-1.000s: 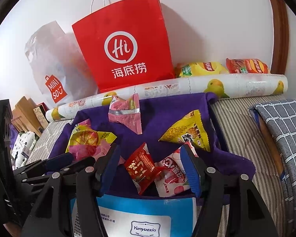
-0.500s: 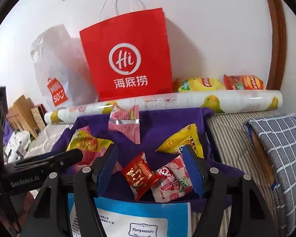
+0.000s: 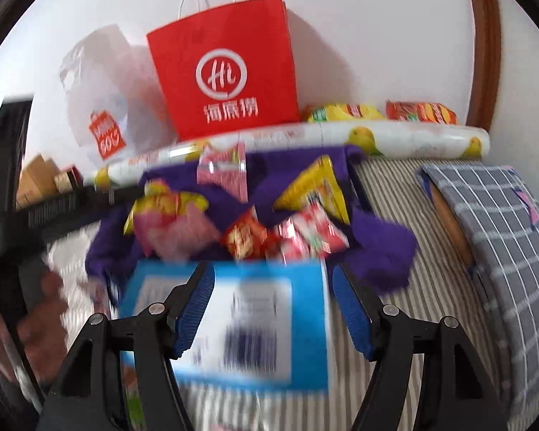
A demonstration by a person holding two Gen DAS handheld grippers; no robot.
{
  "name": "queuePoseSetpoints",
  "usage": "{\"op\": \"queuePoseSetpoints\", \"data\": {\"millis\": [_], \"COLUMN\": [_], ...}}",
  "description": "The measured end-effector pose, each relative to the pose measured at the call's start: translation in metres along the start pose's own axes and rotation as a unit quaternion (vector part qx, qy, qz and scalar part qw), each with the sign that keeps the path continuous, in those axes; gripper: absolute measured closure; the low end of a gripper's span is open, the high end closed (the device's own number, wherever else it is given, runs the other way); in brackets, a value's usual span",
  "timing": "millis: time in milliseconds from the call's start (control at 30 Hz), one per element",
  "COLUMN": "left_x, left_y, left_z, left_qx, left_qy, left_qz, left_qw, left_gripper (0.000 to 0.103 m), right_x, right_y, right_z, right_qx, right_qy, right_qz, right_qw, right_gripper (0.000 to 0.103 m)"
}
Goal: Organize snacks
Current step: 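Move both tools back down toward the snacks on the bed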
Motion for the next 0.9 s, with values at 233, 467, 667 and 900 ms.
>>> {"op": "queuePoseSetpoints", "data": {"millis": [233, 467, 667, 900], "left_x": [0.004, 0.003, -0.02, -0.063], "left_y": [-0.004, -0.023, -0.05, -0.065], "left_z": [0.01, 0.04, 0.07, 0.096], "left_qx": [0.009, 0.008, -0.006, -0.009], "left_qy": [0.004, -0.013, 0.025, 0.063], "left_qz": [-0.014, -0.024, -0.073, -0.076], "left_qw": [0.9999, 0.9996, 0.997, 0.995], "left_gripper": [0.03, 0.03, 0.03, 0.03], "right_x": [0.008, -0.006, -0.024, -0.039], "right_y": [-0.064, -0.117, -0.123, -0.127], "right_z": [0.025, 0.033, 0.032, 0.023], "right_qx": [-0.035, -0.08, -0.069, -0.076], "right_qy": [0.002, 0.065, 0.061, -0.017], "right_qz": [-0.021, -0.048, -0.033, 0.028], "right_qw": [0.999, 0.993, 0.995, 0.997], "right_gripper": [0.029, 0.028, 0.012, 0.008]}}
Point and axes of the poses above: each gripper's, at about its wrist camera, not at the fingertips, and z roughly against the way its jaws point, x to its right, y to its top, the point moved 9 cm from there along -z, roughly the way its jaws point, and after that the axes turned 11 degrees about z, right-handed, at the moved point
